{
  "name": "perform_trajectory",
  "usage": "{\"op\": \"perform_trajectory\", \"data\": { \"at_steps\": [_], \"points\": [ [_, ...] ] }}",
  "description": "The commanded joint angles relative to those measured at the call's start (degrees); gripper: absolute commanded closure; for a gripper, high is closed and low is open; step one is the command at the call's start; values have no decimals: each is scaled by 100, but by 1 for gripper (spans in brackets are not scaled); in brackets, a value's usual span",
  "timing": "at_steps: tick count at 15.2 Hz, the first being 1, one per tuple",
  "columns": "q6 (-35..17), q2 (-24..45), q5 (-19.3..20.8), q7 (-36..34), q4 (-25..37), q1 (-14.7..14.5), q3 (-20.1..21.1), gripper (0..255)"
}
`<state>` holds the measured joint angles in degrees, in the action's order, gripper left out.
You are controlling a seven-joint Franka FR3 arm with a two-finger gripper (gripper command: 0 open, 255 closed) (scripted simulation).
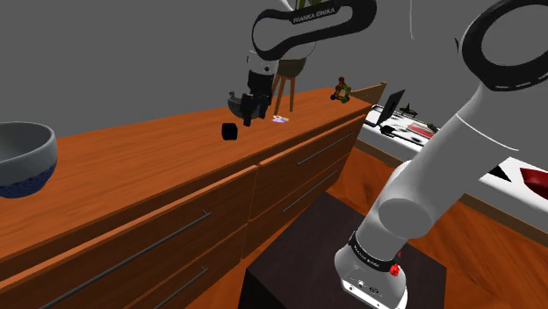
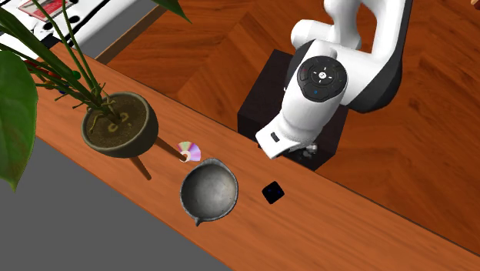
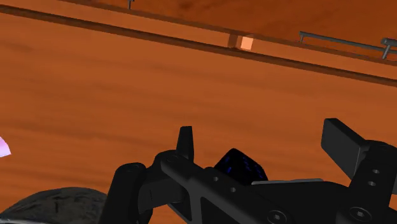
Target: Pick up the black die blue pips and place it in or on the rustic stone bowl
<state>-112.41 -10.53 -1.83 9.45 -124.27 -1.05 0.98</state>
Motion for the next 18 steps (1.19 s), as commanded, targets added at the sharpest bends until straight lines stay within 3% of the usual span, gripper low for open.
{"op": "perform_trajectory", "data": {
  "at_steps": [1, 7, 18],
  "points": [
    [-147, 390, 37, 29, 278, -25, 31, 0],
    [-450, 1689, 187, 96, 1366, -101, 104, 0],
    [-995, 1923, 199, 91, 1057, -105, 104, 0]
  ]
}}
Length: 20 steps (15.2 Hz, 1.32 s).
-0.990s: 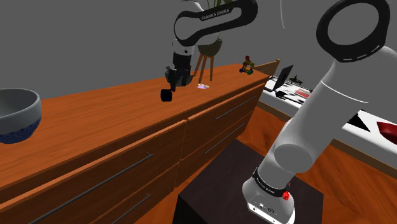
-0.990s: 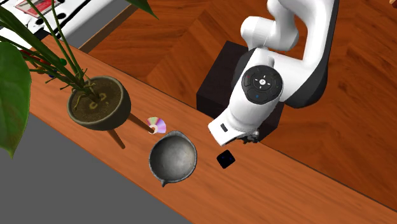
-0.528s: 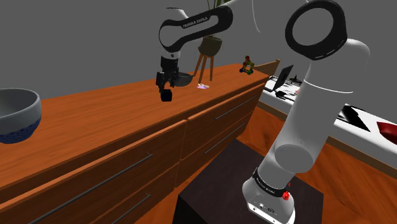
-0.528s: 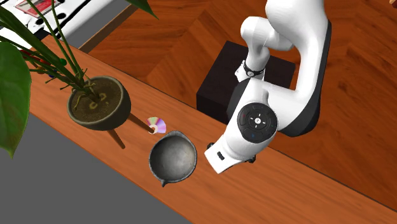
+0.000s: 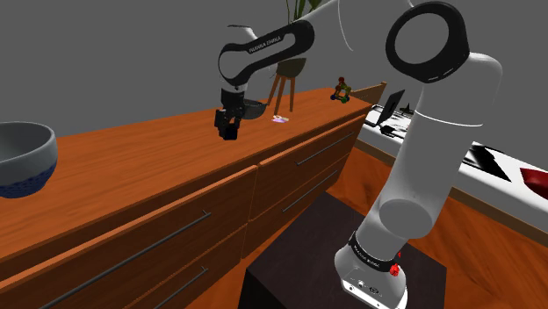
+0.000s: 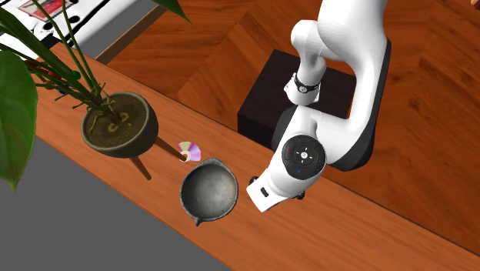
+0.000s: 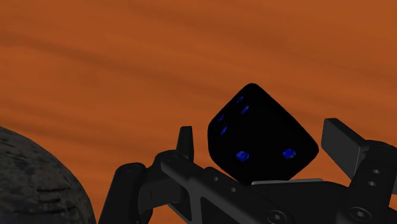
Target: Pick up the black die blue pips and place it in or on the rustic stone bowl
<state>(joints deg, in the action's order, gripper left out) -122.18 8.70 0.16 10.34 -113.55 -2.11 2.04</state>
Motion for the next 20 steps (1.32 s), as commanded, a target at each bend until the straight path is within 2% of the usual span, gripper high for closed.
{"op": "perform_trajectory", "data": {
  "at_steps": [1, 5, 6, 15, 20],
  "points": [
    [-18, 1, 0, 2, -15, 1, -1, 0],
    [-16, 0, 0, 2, -14, 1, -1, 0],
    [-16, 0, 0, 2, -14, 1, -1, 255],
    [-18, 1, 0, 2, -15, 1, -1, 255],
    [339, -147, -6, 5, 194, 2, 0, 255]
  ]
}}
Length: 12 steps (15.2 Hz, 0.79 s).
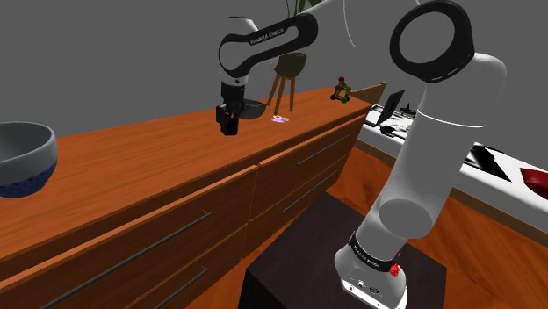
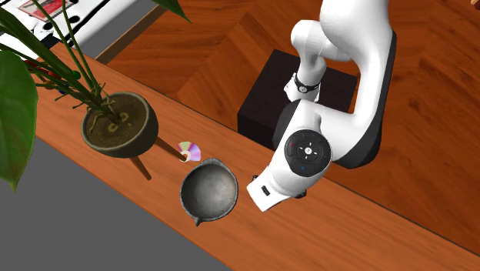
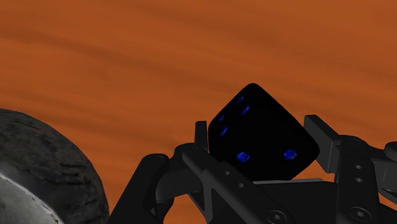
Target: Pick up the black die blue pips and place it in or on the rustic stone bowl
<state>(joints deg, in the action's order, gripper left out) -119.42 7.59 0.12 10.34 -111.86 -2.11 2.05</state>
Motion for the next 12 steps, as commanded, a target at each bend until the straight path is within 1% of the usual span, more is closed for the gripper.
{"op": "perform_trajectory", "data": {
  "at_steps": [1, 12],
  "points": [
    [134, -62, -3, 5, 70, 3, -1, 255],
    [937, -276, -12, 10, 660, 4, -1, 255]
  ]
}}
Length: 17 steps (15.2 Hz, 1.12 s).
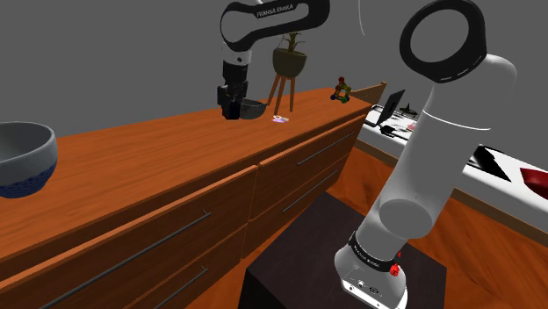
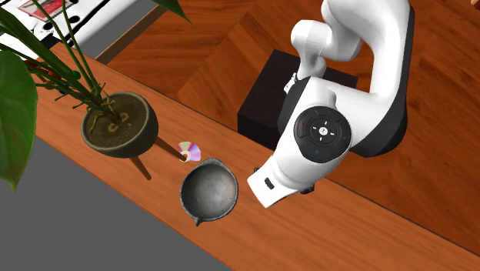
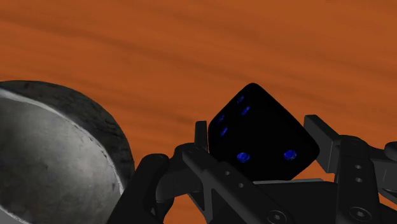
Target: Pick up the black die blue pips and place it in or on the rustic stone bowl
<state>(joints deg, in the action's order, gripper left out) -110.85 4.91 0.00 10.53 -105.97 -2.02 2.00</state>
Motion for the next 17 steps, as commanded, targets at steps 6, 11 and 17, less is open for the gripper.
{"op": "perform_trajectory", "data": {
  "at_steps": [6, 11, 17],
  "points": [
    [530, -65, -2, -8, 463, -4, 4, 255],
    [911, -78, -2, -9, 831, -5, 4, 255],
    [1260, 35, -3, 109, 1293, 59, -50, 255]
  ]
}}
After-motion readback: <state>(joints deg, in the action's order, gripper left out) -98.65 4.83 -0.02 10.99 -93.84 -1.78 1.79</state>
